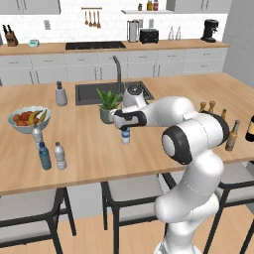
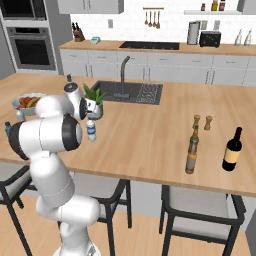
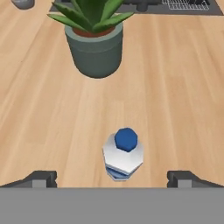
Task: Move the plastic bottles in the middle to the plastics group, and the glass bottles in the middle to the glass group.
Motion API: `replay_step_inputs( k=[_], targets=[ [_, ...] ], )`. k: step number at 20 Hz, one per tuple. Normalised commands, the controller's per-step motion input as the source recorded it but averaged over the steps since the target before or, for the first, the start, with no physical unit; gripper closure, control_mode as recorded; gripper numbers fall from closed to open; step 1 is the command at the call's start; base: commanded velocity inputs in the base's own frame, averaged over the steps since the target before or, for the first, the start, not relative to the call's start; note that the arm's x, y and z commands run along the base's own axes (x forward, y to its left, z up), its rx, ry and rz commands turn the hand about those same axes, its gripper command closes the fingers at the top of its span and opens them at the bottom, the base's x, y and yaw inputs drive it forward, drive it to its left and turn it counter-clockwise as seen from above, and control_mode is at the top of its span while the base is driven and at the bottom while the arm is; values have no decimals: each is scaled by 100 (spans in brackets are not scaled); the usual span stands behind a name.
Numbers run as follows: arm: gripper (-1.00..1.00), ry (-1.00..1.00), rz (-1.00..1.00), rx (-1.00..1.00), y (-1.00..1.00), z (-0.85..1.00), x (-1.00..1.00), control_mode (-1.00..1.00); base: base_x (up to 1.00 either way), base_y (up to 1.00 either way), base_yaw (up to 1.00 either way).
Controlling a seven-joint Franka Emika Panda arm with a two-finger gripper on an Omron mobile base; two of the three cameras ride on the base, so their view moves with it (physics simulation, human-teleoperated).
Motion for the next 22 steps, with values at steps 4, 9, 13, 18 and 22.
replay_step_inputs(
  k=[4,9,13,18,22],
  targets=[
    [-100,0,0,0,0,-19,18,-100,0,0,0],
    [-100,0,0,0,0,-14,16,-100,0,0,0],
    [-100,0,0,1,0,-13,11,-100,0,0,0],
    [-100,0,0,2,-2,-7,15,-100,0,0,0],
    [-100,0,0,3,-4,-1,13,-100,0,0,0]
  ],
)
